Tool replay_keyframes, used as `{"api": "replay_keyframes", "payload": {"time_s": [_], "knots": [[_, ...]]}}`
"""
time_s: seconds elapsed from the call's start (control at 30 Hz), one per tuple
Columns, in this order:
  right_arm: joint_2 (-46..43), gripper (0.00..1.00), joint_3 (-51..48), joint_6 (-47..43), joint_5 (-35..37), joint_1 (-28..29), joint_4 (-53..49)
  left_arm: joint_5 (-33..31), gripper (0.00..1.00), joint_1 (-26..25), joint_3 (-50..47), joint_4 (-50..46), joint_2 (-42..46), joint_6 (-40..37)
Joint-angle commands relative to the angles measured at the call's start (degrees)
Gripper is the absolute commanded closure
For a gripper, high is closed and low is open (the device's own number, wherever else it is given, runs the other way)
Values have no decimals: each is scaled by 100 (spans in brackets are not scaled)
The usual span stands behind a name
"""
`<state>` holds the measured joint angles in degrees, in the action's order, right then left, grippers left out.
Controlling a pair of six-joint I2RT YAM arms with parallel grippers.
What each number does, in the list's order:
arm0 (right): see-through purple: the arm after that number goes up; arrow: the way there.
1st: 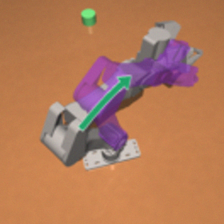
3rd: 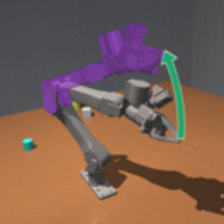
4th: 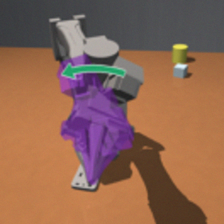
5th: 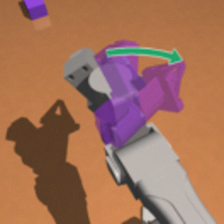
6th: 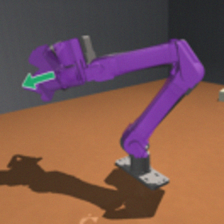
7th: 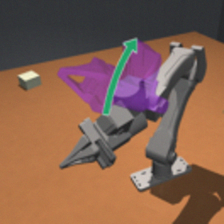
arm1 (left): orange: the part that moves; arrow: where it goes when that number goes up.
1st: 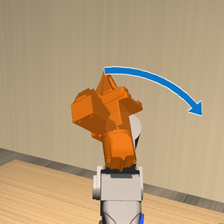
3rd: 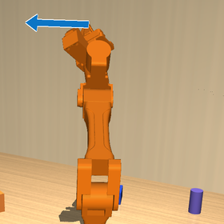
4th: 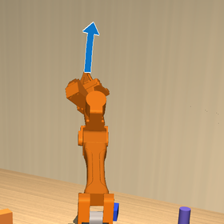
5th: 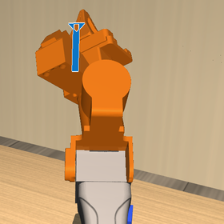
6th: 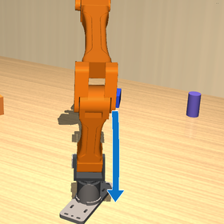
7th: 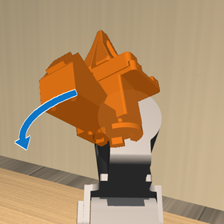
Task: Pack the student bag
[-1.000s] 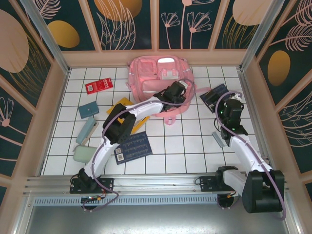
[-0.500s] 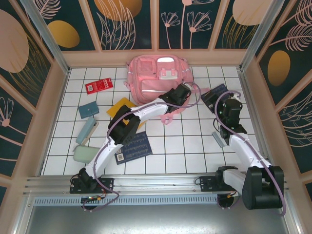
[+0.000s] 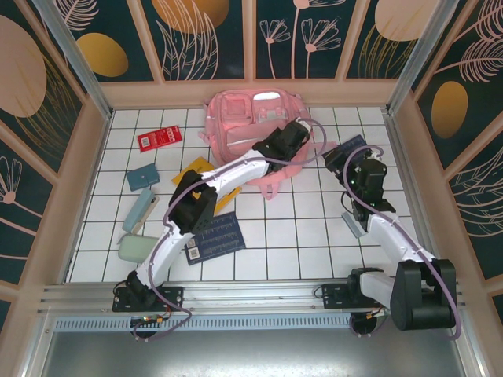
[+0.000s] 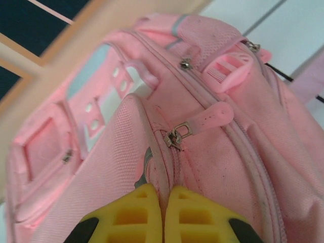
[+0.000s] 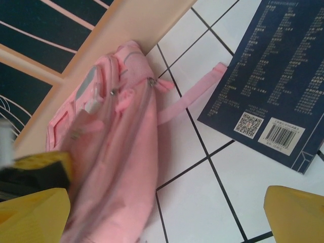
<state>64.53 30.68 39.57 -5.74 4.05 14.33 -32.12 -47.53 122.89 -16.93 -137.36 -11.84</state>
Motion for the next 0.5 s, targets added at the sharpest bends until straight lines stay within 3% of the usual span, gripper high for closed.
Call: {"api": "replay_keyframes", "payload": {"time_s": [0.0,0.27,0.47], "knots": [[80,1,139,-14,-134,68,123,-656,100,100,516,270,793,-271],[155,1,251,-68,-239,176,42,-1118,100,-256,30,315,1581,-670],[-61,2,268,-206,-79,275,-30,-1042,100,-519,-1316,489,2537,-117]]}}
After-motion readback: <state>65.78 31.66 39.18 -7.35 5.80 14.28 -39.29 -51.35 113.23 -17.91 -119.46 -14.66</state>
